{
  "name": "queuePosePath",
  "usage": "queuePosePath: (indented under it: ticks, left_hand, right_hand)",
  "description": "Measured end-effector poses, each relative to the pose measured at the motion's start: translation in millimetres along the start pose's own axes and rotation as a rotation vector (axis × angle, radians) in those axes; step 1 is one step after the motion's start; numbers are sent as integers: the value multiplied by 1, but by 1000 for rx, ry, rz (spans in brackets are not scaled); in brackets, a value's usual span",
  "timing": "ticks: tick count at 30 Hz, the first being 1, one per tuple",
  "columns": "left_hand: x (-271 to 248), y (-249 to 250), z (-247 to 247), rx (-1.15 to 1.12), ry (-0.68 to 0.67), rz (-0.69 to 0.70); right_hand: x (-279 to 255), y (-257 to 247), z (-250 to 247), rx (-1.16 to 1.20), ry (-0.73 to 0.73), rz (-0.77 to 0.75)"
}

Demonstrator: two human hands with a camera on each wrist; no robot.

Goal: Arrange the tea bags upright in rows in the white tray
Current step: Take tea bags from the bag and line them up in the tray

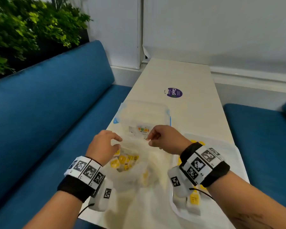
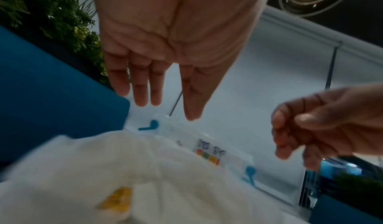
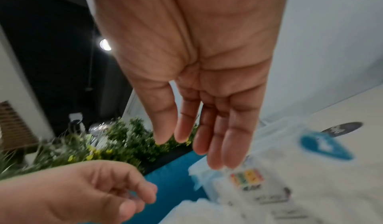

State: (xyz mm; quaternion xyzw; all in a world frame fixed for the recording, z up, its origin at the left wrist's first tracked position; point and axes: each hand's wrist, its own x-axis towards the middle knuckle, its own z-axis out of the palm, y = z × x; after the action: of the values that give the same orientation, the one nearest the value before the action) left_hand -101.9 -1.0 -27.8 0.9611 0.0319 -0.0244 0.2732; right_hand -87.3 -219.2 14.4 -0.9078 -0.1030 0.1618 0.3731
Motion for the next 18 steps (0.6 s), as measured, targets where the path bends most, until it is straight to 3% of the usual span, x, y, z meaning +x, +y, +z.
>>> queuePosePath:
  ticks: [4,7,11,18]
  left_hand:
    - [9,-34,9,119,-278,-85]
    - [12,-49,19,128,-387,-57]
    - [13,-63,21,55,-346,34]
    - [11,-75,15,10,-218,59]
  right_hand:
    - [40,-29,60,-257,-180,-45]
    - [59,-36,106,-438,-292,3]
    - [75,-26,147,-501,-315,60]
    - [86,-23,160,-677,-277,137]
